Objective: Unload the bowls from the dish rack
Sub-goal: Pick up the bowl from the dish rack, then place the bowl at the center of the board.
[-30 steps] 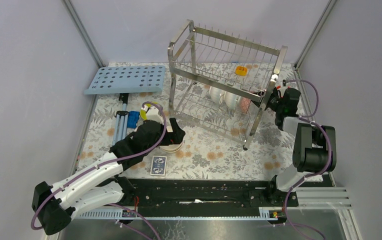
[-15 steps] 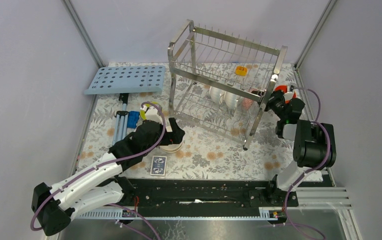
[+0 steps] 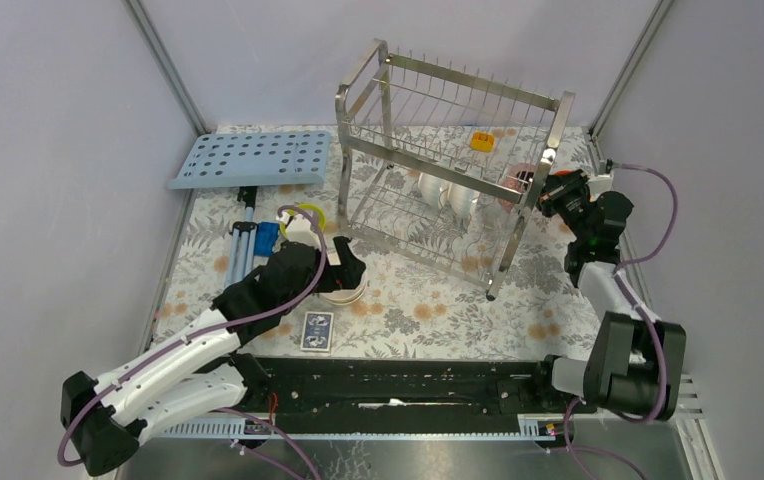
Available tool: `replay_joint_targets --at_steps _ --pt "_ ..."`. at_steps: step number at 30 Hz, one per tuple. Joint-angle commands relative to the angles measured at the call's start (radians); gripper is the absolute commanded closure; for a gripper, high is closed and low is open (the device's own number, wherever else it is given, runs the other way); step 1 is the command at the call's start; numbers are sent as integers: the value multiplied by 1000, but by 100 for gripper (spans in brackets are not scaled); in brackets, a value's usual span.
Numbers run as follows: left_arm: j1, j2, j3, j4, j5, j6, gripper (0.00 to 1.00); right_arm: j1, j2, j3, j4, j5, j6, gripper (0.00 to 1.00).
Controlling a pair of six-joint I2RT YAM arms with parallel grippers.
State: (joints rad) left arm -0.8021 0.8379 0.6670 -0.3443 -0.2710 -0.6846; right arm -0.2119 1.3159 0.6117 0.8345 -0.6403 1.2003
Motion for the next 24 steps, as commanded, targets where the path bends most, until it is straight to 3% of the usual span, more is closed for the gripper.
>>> replay_joint_targets --at_steps 1,4,9,16,24 --pt "6 -30 43 14 -27 19 1 -6 -140 51 -199 61 -112 100" --pt "6 -41 48 1 -19 18 1 -6 -208 38 -248 81 -117 100" --pt "6 -82 48 -32 -24 13 1 -6 -372 79 -517 211 -229 100" --pt "6 -133 82 -105 -47 11 1 15 -500 261 -960 579 -354 100" --pt "6 -155 139 -152 -79 17 1 82 -463 691 -1125 767 -532 100"
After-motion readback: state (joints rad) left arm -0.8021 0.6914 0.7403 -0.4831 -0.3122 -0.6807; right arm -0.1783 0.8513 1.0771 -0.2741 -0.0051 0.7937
